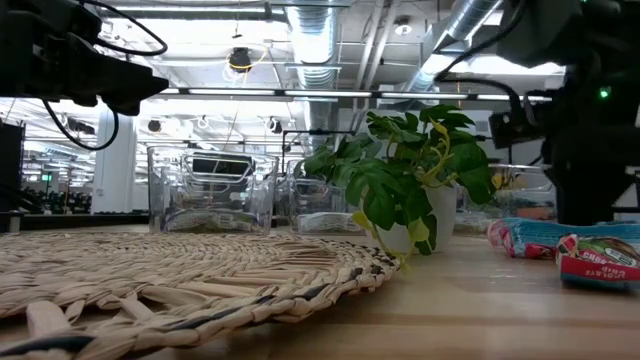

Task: Pick and place Granola Bars by type
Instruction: Put the red granola bar into the right transparent bin

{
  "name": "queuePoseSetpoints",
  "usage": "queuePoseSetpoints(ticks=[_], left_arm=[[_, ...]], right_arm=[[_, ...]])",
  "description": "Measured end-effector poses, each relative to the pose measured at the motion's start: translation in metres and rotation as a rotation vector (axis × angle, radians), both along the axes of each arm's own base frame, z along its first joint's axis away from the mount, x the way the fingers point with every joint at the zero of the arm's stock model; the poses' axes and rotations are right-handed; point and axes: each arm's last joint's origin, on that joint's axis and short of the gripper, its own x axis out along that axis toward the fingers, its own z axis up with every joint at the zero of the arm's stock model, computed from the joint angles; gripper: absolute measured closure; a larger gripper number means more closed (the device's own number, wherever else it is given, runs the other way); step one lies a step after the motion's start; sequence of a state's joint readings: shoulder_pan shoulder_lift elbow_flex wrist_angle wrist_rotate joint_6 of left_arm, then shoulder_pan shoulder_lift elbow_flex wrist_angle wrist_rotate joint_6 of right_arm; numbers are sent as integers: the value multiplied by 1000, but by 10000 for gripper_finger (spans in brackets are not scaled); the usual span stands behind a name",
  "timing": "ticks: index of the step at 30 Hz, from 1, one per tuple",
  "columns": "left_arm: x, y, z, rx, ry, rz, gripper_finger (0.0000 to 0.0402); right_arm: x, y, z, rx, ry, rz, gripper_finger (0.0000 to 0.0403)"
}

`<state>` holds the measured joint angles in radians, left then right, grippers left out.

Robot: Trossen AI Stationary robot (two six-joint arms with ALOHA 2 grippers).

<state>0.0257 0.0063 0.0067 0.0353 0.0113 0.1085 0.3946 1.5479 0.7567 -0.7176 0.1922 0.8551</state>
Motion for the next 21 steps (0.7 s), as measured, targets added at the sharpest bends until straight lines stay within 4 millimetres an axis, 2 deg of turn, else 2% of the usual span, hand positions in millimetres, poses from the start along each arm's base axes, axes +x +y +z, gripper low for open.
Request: queuePoseSetpoints(ticks=[4, 12, 16, 21], left_arm=[[0, 0, 0, 0, 0, 0, 219], [0, 0, 0, 0, 0, 0, 219], [0, 0, 0, 0, 0, 0, 219], [0, 0, 0, 0, 0, 0, 219]], right_arm=[[-1, -2, 13, -7, -74, -5, 350], [-10, -9, 46, -40, -263, -69, 378], [-13, -14, 50, -49, -256, -81, 385], [-14, -14, 45, -72, -204, -58, 387]])
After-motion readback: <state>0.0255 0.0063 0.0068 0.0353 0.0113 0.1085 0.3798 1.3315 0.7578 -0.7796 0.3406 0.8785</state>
